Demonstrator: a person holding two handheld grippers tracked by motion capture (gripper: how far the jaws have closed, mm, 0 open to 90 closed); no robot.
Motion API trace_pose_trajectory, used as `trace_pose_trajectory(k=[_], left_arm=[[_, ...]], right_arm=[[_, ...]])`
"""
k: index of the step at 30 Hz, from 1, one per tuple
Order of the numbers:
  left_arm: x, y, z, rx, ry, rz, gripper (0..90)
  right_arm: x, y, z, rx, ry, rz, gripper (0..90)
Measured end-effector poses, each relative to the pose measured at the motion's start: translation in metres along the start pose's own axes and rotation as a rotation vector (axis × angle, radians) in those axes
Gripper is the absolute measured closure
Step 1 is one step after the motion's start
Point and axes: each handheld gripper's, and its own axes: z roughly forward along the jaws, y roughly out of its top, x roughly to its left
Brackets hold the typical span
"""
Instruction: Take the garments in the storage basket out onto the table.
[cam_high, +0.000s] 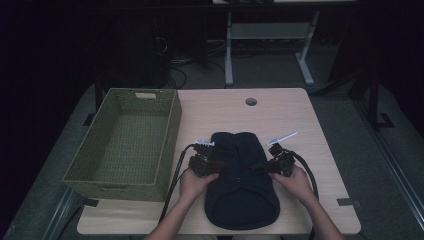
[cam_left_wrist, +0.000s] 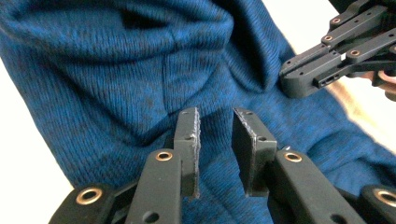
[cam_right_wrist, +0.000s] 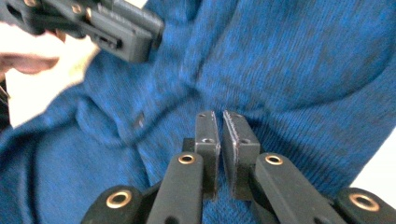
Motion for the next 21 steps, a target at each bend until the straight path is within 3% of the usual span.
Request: trace_pose_trajectory(k=[5,10,13,15,18,21], left_arm=[[-0.005,-0.006,-0.004,0.01,0.007,0.017,70.9],[-0.011,-0.025,-0.013,0.009,-0.033,0.01,71.1],[-0.017,-0.03,-0.02,0.028,-0.053,0.024,71.1],[-0.022,-0.028,-0.026,-0.011,-0.059,0.031,71.0],[-0.026,-0.016,-0.033,-0.107,-0.077,0.048,70.2],[-0.025,-0.001,-0.032,-0.148,-0.037,0.063,70.3]], right_arm=[[0.005,-0.01,0.002,-0.008,0.029,-0.001,84.6],[0.019,-0.022,0.002,0.007,0.042,-0.031,84.6],[0.027,-0.024,0.001,0.047,0.044,-0.056,84.2],[0.036,-0.021,-0.002,0.055,0.027,-0.086,83.2],[0.039,-0.012,-0.011,-0.016,0.041,-0.073,81.5],[0.036,0.005,-0.017,-0.097,0.045,-0.055,81.5]])
